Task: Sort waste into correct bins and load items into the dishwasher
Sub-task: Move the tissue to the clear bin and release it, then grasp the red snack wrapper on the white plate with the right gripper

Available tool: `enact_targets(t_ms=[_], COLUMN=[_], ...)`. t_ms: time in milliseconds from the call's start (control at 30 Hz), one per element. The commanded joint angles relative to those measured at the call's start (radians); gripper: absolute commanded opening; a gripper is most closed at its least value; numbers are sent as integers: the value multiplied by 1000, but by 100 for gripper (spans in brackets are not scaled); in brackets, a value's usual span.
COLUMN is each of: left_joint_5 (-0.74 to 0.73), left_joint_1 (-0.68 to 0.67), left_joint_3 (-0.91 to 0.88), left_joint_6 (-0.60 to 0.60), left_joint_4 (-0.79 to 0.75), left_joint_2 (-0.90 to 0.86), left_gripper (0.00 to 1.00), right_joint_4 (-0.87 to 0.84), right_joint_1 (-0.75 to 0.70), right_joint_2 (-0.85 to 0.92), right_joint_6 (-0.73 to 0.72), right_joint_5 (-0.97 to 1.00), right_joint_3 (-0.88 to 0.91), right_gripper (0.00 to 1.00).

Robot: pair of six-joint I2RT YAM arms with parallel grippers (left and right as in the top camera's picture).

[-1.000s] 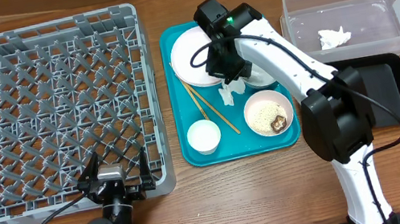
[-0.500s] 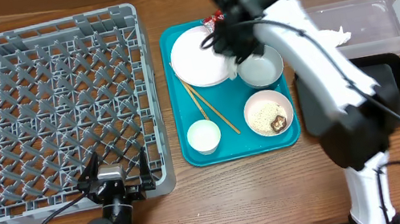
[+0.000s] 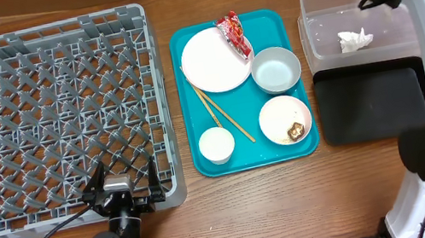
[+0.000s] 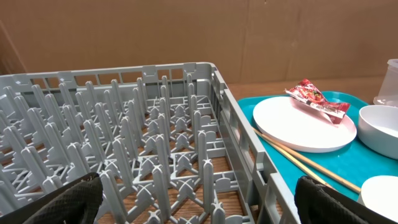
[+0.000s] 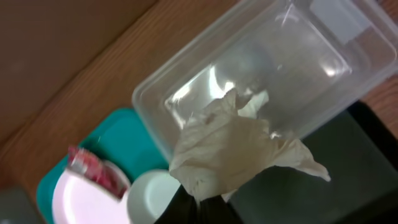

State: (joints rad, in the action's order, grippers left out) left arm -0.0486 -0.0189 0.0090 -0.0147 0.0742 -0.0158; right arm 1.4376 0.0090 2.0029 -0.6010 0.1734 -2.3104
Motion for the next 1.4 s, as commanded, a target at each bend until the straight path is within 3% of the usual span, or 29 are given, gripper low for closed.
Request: enact_targets(t_ms=[0,33,67,100,133,233,400,467,733,933,1367], left_joint_5=[0,0,0,0,0,0,0,0,0,0,0], left_joint_1=[6,6,6,6,6,6,6,6,6,6,6], left_joint_3=[-4,-4,-4,-4,-4,-4,-4,-4,-4,-4,-4], left_joint_6=[-8,-8,-8,-8,-8,-8,-8,-8,-8,-8,-8], left_joint_4=[0,0,0,0,0,0,0,0,0,0,0], left_joint_2=[4,4,4,4,4,4,4,4,4,4,4], left_gripper=[100,100,100,100,100,100,100,100,100,100,100], right_joint_4=[-53,-79,-95,-109,-114,-119,-130,-153,-272,-308,-335], right_joint_1=[-13,-16,-16,-16,-16,-7,75,139,371,382,383], right_joint_2=[59,77,90,103,107,106,84,84,208,332,468], right_joint_6=[43,70,96,120,134,164,243,288,343,306,310], right_joint_5=[25,18,8,-3,-14,-92,-199,-196,-16,-29,-132], right_joint_3=[36,39,39,39,39,35,-5,-6,0,0,0], right_gripper=[7,16,33,67,81,93,94,89,85,83,66])
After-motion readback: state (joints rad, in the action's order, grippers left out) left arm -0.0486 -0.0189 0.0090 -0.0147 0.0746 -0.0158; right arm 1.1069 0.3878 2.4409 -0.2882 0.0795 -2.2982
